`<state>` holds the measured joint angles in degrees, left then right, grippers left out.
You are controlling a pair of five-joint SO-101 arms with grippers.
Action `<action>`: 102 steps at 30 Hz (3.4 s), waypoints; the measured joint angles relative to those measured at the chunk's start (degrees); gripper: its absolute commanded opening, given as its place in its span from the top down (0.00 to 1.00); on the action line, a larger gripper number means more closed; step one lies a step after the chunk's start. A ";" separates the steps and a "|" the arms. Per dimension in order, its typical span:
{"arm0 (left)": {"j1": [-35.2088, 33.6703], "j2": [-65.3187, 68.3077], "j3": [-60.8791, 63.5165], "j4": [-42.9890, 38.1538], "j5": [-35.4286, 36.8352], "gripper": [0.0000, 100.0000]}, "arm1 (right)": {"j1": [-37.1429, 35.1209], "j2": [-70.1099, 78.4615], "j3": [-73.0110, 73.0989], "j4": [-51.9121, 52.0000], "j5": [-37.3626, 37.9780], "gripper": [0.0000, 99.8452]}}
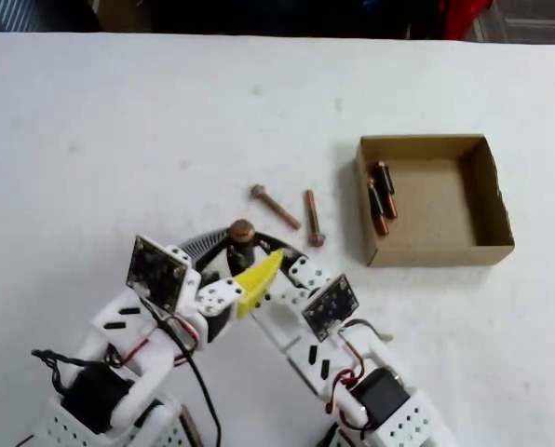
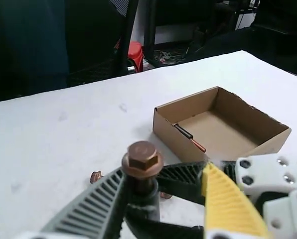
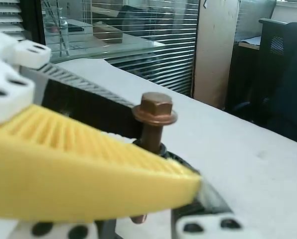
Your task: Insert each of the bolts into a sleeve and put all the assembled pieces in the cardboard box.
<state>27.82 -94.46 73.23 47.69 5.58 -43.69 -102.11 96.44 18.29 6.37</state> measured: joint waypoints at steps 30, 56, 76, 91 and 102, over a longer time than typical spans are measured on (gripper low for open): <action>-17.49 -1.14 -15.47 4.92 -0.35 0.93 | 1.32 0.09 0.00 3.52 0.09 0.98; -37.54 -0.44 -1.32 16.70 -0.35 0.98 | 23.21 0.00 -26.90 36.57 8.26 0.98; -37.45 -9.93 8.26 17.93 -8.70 0.98 | 31.38 26.55 -47.47 39.74 8.62 0.98; -37.45 -9.85 23.82 18.02 -9.93 0.98 | 44.92 71.65 -62.86 34.55 8.79 0.98; -37.45 -9.58 23.82 25.32 -9.93 0.98 | 47.91 93.71 -71.38 27.78 13.45 0.98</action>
<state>-9.63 -104.04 97.05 73.01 -4.35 4.22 -8.40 25.05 46.07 19.82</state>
